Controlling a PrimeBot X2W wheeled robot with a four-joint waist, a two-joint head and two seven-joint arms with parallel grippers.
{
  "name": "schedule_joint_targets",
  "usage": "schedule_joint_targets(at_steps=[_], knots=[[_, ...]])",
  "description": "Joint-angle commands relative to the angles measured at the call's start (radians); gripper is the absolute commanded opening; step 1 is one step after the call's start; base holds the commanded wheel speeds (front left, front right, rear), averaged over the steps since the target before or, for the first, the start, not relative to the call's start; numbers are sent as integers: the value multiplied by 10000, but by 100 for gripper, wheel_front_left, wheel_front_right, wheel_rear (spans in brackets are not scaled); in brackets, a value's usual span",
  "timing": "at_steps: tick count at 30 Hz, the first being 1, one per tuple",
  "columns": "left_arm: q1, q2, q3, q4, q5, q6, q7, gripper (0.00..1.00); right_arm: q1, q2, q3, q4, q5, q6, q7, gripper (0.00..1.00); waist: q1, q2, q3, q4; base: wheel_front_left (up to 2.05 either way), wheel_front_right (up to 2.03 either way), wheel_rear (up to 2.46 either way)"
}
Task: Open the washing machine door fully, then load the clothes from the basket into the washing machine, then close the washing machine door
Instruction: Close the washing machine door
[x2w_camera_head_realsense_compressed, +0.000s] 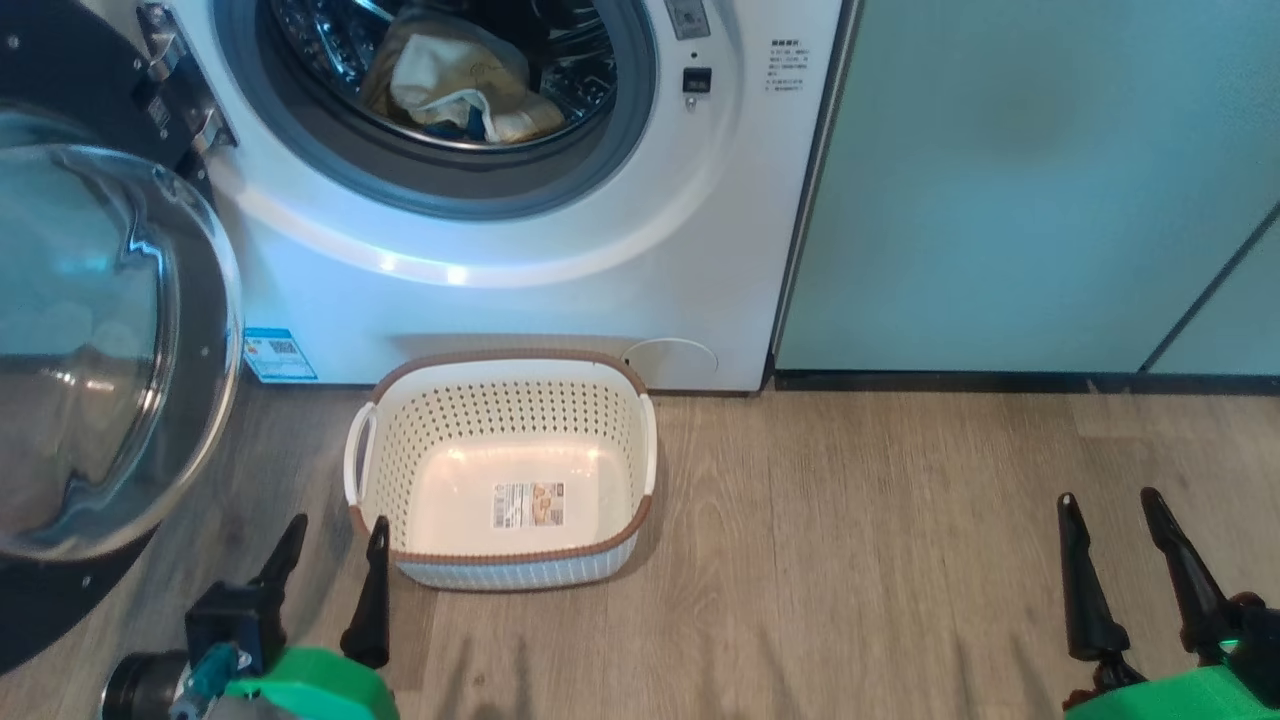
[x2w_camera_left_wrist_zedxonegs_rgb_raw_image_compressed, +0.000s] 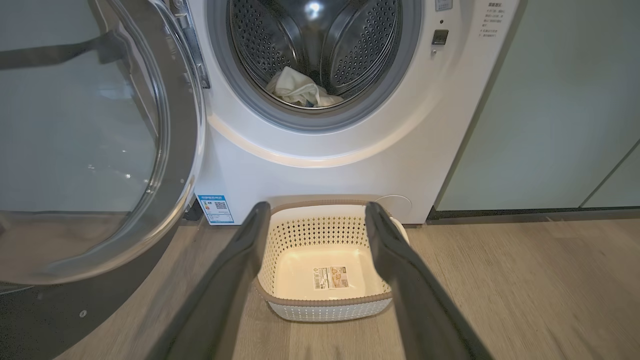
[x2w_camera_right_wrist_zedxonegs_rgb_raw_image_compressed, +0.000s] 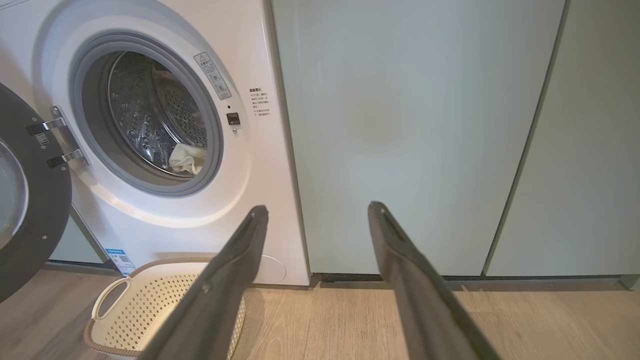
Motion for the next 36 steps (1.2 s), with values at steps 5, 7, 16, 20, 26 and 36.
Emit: schedule_joint_targets(at_steps=[5, 7, 16, 20, 26, 36], knots=[[-651, 305, 485, -328, 112, 316, -80, 100, -358, -123, 162, -284, -31, -29, -53, 100, 1, 0, 26, -6, -74, 74, 0], [-665, 291, 490, -342, 120, 291, -88, 100, -362, -123, 149, -281, -32, -29, -53, 100, 1, 0, 32, -5, -26, 26, 0], [-667, 238, 468, -265, 150, 239, -106, 100, -338, -123, 135, -240, -36, -29, -53, 100, 1, 0, -40, 28, -1, 1, 0], [-638, 219, 456, -239, 139, 227, -110, 100, -332, -123, 133, -221, -51, -29, -53, 100, 1, 0, -83, 26, 0, 0, 0], [-610, 208, 434, -191, 114, 217, -113, 100, -322, -123, 124, -173, -72, -29, -53, 100, 1, 0, -145, 26, 0, 0, 0], [-719, 208, 342, -190, 134, 137, -110, 100, -221, -123, 47, -221, -56, -29, -53, 100, 1, 0, -113, 332, 0, 0, 0]])
